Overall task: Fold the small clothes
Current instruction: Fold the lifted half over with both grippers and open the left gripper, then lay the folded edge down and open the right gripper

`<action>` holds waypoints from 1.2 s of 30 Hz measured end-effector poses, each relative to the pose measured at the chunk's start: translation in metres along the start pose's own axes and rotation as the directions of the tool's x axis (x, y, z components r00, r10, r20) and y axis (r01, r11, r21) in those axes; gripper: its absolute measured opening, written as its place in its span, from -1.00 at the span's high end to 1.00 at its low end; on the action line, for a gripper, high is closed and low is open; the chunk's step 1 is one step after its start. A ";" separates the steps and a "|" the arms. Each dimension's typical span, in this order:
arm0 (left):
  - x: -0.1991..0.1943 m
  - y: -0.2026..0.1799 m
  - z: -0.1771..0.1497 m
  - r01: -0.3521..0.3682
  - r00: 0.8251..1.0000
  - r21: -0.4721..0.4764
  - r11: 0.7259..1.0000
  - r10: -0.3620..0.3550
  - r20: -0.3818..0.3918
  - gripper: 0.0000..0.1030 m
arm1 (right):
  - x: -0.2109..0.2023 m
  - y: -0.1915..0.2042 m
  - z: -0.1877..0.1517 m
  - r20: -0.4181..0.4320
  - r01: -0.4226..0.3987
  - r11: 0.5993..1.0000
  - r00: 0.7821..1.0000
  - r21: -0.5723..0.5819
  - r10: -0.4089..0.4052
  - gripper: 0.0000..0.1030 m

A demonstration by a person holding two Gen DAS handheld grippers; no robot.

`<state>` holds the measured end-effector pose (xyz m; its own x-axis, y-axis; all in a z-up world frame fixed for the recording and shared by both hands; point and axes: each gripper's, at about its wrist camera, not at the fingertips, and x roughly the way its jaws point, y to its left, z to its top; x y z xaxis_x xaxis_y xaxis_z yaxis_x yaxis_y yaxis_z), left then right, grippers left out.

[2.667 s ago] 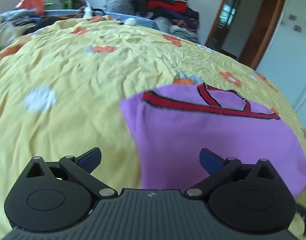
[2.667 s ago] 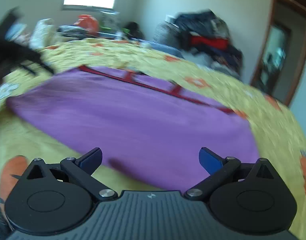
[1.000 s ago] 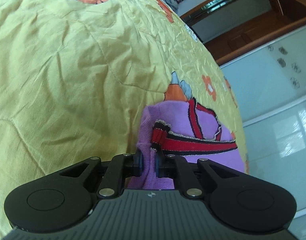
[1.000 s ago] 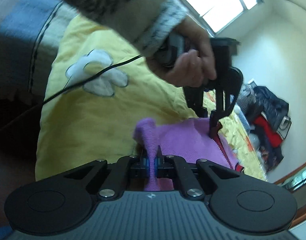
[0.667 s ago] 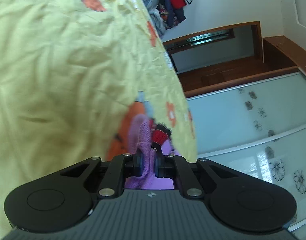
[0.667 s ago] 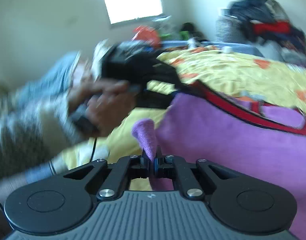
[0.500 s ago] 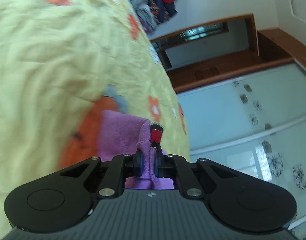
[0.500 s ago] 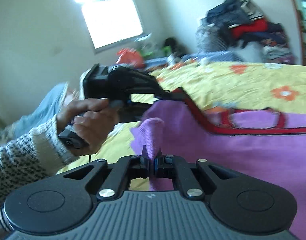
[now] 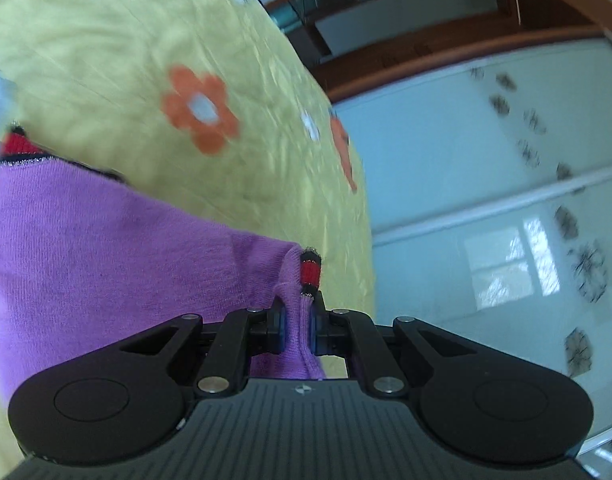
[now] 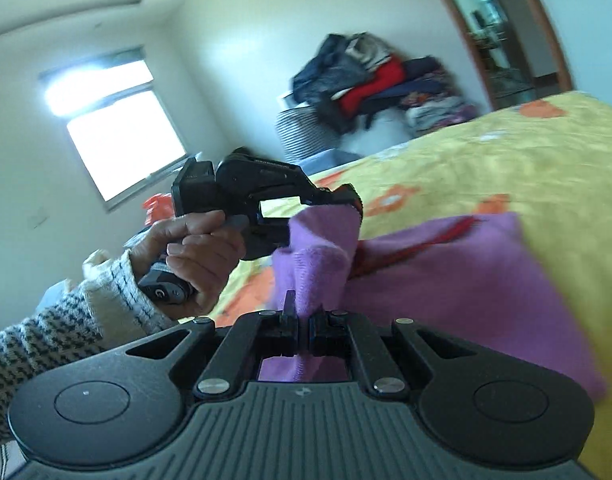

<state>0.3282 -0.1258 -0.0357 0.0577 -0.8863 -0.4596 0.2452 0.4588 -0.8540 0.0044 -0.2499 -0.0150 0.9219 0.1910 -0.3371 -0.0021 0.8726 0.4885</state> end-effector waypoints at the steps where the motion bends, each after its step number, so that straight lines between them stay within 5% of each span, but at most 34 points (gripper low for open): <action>1: 0.013 -0.005 -0.002 -0.007 1.000 0.011 1.000 0.008 -0.015 0.80 | -0.004 -0.010 0.001 0.001 0.013 1.000 1.000 0.018 -0.013 0.91; 13: 0.114 -0.045 -0.027 -0.182 0.975 0.185 0.966 0.201 -0.093 0.78 | -0.047 -0.089 -0.019 -0.016 0.136 0.976 0.991 0.172 -0.135 0.91; 15: 0.122 -0.047 -0.030 -0.205 0.968 0.206 0.957 0.229 -0.103 0.57 | -0.045 -0.096 -0.022 -0.067 0.148 0.971 0.988 0.186 -0.137 0.89; 17: 0.123 -0.055 -0.030 -0.192 0.970 0.221 0.956 0.219 -0.105 0.12 | -0.042 -0.098 -0.024 -0.125 0.200 0.968 0.975 0.154 -0.181 0.54; 18: 0.117 -0.064 -0.029 -0.177 0.975 0.227 0.958 0.202 -0.092 0.07 | -0.046 -0.096 -0.024 -0.142 0.211 0.968 0.971 0.137 -0.192 -0.01; 19: 0.105 -0.076 -0.030 -0.159 0.981 0.244 0.957 0.181 -0.069 0.07 | -0.053 -0.096 -0.023 -0.143 0.184 0.976 0.976 0.119 -0.166 -0.34; 20: 0.090 -0.088 -0.030 -0.150 0.985 0.268 0.952 0.167 -0.039 0.07 | -0.062 -0.094 -0.021 -0.125 0.168 0.981 0.980 0.092 -0.156 -0.39; 22: 0.053 -0.105 -0.034 -0.165 0.986 0.300 0.939 0.161 0.039 -0.07 | -0.078 -0.091 -0.016 -0.095 0.218 0.976 0.971 -0.010 -0.218 -0.40; 24: 0.012 -0.107 -0.049 -0.185 0.981 0.318 0.930 0.158 0.110 -0.55 | -0.083 -0.095 -0.004 -0.068 0.195 0.978 0.977 -0.074 -0.200 -0.40; 25: -0.004 -0.105 -0.062 -0.207 0.976 0.333 0.920 0.168 0.143 -0.61 | -0.082 -0.100 0.002 -0.056 0.175 0.981 0.982 -0.086 -0.180 -0.40; 31: -0.052 -0.057 -0.152 -0.408 0.912 0.319 0.856 0.365 0.187 -0.57 | -0.033 -0.126 0.037 -0.116 0.001 0.999 0.993 -0.054 -0.007 -0.14; 36: -0.085 -0.020 -0.180 -0.505 0.857 0.208 0.838 0.459 0.232 -0.59 | 0.013 -0.137 0.047 -0.215 -0.076 0.997 0.974 0.013 0.077 0.19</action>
<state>0.1446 -0.0480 -0.0235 0.3864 -0.5639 -0.7299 0.3773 0.8187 -0.4328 0.0346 -0.3881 -0.0487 0.8141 0.3500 -0.4633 -0.0674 0.8495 0.5233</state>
